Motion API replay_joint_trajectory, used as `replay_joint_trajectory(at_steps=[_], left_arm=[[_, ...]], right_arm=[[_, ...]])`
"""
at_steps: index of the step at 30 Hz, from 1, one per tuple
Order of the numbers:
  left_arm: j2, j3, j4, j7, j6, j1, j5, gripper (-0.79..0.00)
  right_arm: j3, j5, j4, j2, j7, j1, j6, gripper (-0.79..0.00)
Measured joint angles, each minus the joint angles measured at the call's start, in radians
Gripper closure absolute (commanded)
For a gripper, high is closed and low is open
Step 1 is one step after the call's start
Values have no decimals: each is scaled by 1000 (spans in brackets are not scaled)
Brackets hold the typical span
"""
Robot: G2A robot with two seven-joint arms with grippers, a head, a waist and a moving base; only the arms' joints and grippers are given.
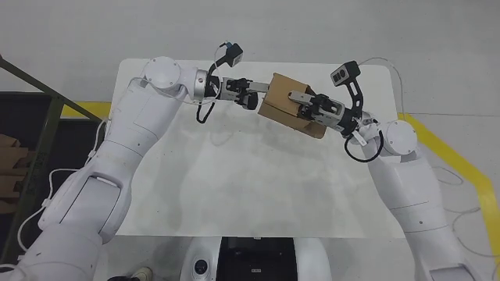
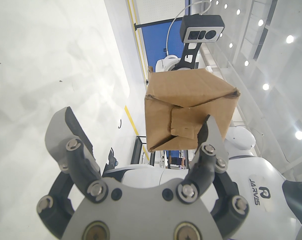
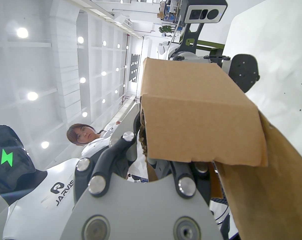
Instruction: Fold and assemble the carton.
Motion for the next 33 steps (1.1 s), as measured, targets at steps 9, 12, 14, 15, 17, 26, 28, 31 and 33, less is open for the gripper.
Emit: replay_joint_trajectory(at_steps=[9, 12, 14, 15, 17, 26, 28, 31, 33], left_arm=[[10, -15, -35, 13, 27, 17, 26, -785], [10, -14, -37, 17, 33, 17, 32, -785], [9, -12, -34, 20, 37, 16, 37, -785], [8, -9, -31, 21, 40, 14, 41, -785], [7, -5, -26, 23, 44, 12, 44, -785], [-1, 11, -7, 22, 46, -2, 44, -785], [-3, 15, -6, 21, 46, -4, 46, -785], [-6, 21, -5, 20, 47, -8, 45, -785], [-8, 24, -5, 20, 45, -10, 41, -785]], right_arm=[[-4, 20, 3, -1, 3, 3, -4, 0], [-9, 36, 10, -3, 13, 8, -2, 0], [-12, 47, 15, -4, 18, 11, -1, 0], [-13, 53, 18, -5, 21, 13, -1, 0], [-14, 59, 23, -5, 25, 17, -2, 0], [-16, 73, 45, -7, 35, 30, -3, 0], [-17, 75, 49, -7, 36, 32, -4, 0], [-21, 78, 53, -9, 38, 36, -5, 0], [-24, 78, 56, -9, 40, 39, -5, 0]])
